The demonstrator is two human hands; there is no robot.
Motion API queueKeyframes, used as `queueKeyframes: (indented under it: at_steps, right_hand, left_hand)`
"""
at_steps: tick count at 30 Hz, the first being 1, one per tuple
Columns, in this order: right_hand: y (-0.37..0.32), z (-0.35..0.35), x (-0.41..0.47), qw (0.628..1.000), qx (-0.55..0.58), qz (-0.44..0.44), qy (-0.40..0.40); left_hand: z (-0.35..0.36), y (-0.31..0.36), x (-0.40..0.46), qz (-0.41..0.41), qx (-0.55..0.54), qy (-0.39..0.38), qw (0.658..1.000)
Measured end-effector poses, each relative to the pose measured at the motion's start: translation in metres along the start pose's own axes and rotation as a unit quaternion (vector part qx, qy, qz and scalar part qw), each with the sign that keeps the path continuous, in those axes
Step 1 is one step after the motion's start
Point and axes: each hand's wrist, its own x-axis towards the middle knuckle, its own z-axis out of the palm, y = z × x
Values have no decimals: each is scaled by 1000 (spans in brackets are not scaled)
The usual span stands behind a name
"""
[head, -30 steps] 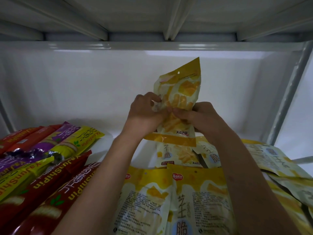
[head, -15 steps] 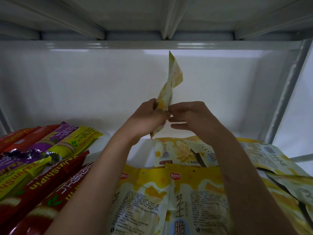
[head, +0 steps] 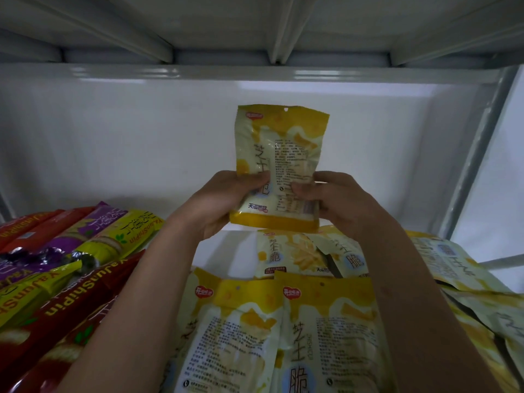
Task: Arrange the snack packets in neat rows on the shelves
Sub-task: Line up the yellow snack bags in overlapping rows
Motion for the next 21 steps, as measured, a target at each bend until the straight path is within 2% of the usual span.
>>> queueKeyframes:
  at_steps: [5,9,13,16,21]
  right_hand:
    - [-1,4,-3,999,26,-10,-20]
    - [-4,0,-4,998,36,3,-56]
    - [-4,-3,-5,998,48,-7,-35]
    - [-6,-4,-6,997,64,-12,-30]
    - [-12,1,-9,996,80,-15,-31]
  left_hand:
    - [-6,-4,5,14,26,70,997]
    - [-7,-3,4,17,12,60,998]
    - [-5,1,1,10,-32,58,998]
    - [-6,3,-3,11,-67,19,998]
    - [-7,3,-2,23,-52,20,998]
